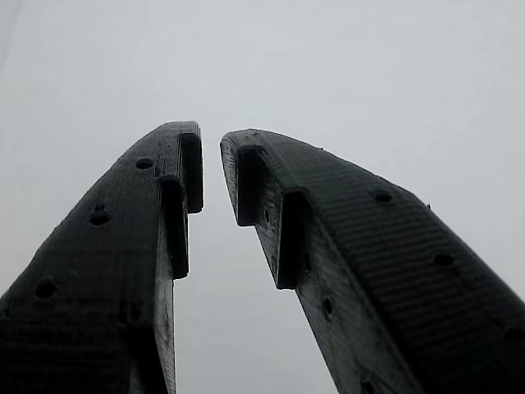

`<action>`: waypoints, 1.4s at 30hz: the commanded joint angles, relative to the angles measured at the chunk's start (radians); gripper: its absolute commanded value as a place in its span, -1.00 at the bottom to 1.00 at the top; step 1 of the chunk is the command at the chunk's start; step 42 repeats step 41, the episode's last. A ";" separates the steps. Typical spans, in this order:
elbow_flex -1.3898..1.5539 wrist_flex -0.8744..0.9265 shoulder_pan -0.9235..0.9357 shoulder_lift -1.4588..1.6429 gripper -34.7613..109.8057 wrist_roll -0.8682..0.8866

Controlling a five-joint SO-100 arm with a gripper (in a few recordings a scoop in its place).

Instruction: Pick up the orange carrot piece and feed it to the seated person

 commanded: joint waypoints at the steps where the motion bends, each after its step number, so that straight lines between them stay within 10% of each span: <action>1: 0.012 -0.002 0.006 0.181 -0.54 0.008; 42: 0.012 0.074 0.006 0.233 -0.54 0.008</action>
